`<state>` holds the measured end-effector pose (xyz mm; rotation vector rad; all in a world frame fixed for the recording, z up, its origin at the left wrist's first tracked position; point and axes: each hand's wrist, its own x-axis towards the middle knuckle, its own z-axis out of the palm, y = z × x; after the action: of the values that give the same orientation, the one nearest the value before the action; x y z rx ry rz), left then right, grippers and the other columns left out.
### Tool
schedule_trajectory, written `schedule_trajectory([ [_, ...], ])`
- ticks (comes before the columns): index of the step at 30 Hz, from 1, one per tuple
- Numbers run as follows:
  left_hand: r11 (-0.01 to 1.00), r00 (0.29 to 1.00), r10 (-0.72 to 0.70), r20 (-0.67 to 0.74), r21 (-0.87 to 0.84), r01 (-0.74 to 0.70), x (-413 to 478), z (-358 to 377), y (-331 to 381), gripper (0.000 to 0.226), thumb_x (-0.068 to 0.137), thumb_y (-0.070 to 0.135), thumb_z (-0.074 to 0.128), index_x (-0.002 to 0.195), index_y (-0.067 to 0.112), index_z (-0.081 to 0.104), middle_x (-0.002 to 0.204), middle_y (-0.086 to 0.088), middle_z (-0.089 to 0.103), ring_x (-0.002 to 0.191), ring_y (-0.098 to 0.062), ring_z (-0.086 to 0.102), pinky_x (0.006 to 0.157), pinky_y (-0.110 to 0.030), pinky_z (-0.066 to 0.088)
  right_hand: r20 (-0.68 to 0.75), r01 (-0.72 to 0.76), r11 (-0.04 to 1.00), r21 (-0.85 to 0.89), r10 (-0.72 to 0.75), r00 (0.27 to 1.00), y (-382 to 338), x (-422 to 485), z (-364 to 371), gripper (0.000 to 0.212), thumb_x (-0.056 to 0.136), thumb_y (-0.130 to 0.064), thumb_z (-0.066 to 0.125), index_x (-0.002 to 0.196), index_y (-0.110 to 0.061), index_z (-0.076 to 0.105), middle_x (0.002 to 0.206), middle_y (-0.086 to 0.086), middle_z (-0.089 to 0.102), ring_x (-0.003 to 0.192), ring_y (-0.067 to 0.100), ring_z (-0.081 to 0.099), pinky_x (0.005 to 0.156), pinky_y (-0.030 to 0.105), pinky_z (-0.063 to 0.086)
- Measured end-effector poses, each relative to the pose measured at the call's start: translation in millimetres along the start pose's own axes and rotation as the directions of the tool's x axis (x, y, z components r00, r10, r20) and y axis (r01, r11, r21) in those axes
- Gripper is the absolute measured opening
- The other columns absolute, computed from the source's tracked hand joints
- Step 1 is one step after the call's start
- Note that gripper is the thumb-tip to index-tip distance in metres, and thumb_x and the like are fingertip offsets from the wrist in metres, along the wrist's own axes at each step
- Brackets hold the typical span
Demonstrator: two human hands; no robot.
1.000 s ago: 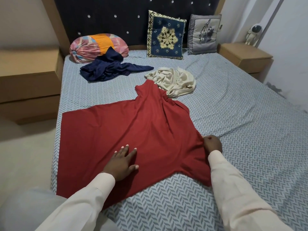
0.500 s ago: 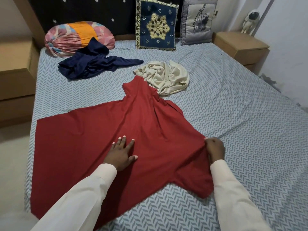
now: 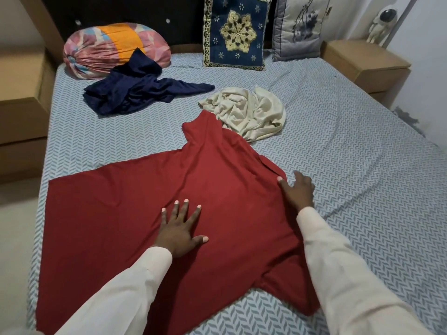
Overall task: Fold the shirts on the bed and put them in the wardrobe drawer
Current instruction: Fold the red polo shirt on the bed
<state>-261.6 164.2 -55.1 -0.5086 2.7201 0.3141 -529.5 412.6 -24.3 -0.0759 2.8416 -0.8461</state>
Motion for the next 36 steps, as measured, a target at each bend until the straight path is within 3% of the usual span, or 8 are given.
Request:
schedule_trajectory([
  [3, 1.000, 1.000, 0.000, 0.006, -0.019, 0.001, 2, -3, -2, 0.106, 0.059, 0.089, 0.012, 0.150, 0.043, -0.014, 0.162, -0.002, -0.019, 0.147, -0.028, -0.021, 0.115, -0.059, -0.010, 0.165, -0.094, 0.996, -0.012, 0.095, 0.982, -15, 37, 6, 0.071, 0.080, -0.073, 0.054, 0.134, -0.026, 0.054, 0.135, 0.012, 0.050, 0.132, 0.033, 0.040, 0.110, 0.049, 0.031],
  [6, 1.000, 1.000, -0.001, 0.026, -0.022, 0.001, 3, -6, -4, 0.103, 0.068, 0.089, 0.030, 0.150, 0.044, -0.014, 0.161, -0.001, -0.021, 0.146, -0.028, -0.024, 0.115, -0.060, -0.012, 0.284, -0.126, 0.965, 0.229, 0.057, 0.957, -27, 53, 2, 0.033, 0.079, -0.047, 0.070, 0.076, -0.015, 0.064, 0.074, 0.007, 0.061, 0.080, 0.024, 0.055, 0.068, 0.034, 0.044],
  [10, 1.000, 0.999, -0.013, 0.052, -0.014, 0.014, 6, -12, -5, 0.105, 0.072, 0.086, 0.041, 0.150, 0.044, -0.014, 0.161, -0.001, -0.020, 0.147, -0.029, -0.021, 0.115, -0.060, -0.009, 0.026, -0.149, 0.973, 0.175, 0.147, 0.989, -9, 80, -17, 0.030, 0.078, -0.031, 0.068, 0.061, -0.012, 0.053, 0.076, 0.016, 0.062, 0.083, 0.029, 0.060, 0.075, 0.036, 0.045],
  [14, 0.998, 0.998, 0.005, 0.068, 0.059, -0.009, 12, -30, -2, 0.111, 0.066, 0.085, 0.051, 0.152, 0.043, -0.004, 0.163, -0.002, -0.001, 0.149, -0.032, 0.000, 0.115, -0.059, 0.009, 0.030, -0.240, 0.961, -0.138, 0.246, 0.969, -14, 76, -7, 0.040, 0.071, -0.045, 0.064, 0.088, -0.009, 0.067, 0.109, 0.020, 0.066, 0.111, 0.037, 0.060, 0.098, 0.044, 0.042],
  [17, 0.997, 0.997, 0.071, 0.028, -0.019, -0.070, 22, -50, -16, 0.090, 0.075, 0.077, 0.052, 0.151, 0.040, 0.018, 0.154, 0.001, 0.027, 0.139, -0.032, 0.026, 0.110, -0.053, 0.027, -0.195, 0.039, 0.989, -0.143, -0.066, 0.979, -69, 53, 13, 0.030, 0.080, -0.027, 0.066, 0.107, -0.013, 0.064, 0.114, 0.018, 0.061, 0.113, 0.039, 0.054, 0.097, 0.046, 0.041],
  [23, 0.992, 0.959, -0.079, -0.273, -0.114, 0.049, 37, -69, -98, 0.044, 0.093, 0.037, 0.050, 0.135, 0.025, 0.049, 0.126, -0.002, 0.054, 0.115, -0.025, 0.051, 0.094, -0.038, 0.044, 0.418, 0.671, 0.733, -0.112, -0.578, 0.701, -162, 19, 111, 0.024, 0.089, -0.022, 0.062, 0.111, -0.014, 0.064, 0.109, 0.013, 0.062, 0.106, 0.036, 0.055, 0.093, 0.037, 0.042],
  [31, 0.925, 0.907, -0.378, -0.186, -0.032, 0.379, 33, -83, -240, 0.060, 0.098, 0.036, 0.049, 0.151, 0.023, 0.025, 0.154, -0.006, 0.031, 0.138, -0.028, 0.031, 0.106, -0.047, 0.034, 0.549, 0.673, 0.616, -0.409, -0.423, 0.721, -258, 21, 150, 0.062, 0.100, -0.029, 0.034, 0.154, -0.044, 0.007, 0.131, 0.022, 0.053, 0.115, 0.040, 0.058, 0.097, 0.043, 0.044],
  [36, 0.894, 0.900, -0.422, -0.110, 0.111, 0.433, 44, -110, -289, 0.039, 0.092, 0.037, 0.057, 0.126, 0.021, 0.047, 0.130, -0.007, 0.050, 0.123, -0.030, 0.041, 0.103, -0.048, 0.033, 0.611, 0.640, 0.555, -0.531, -0.273, 0.743, -290, 29, 162, 0.052, 0.100, -0.026, 0.031, 0.151, -0.037, 0.024, 0.141, 0.017, 0.050, 0.126, 0.036, 0.052, 0.101, 0.038, 0.044],
])
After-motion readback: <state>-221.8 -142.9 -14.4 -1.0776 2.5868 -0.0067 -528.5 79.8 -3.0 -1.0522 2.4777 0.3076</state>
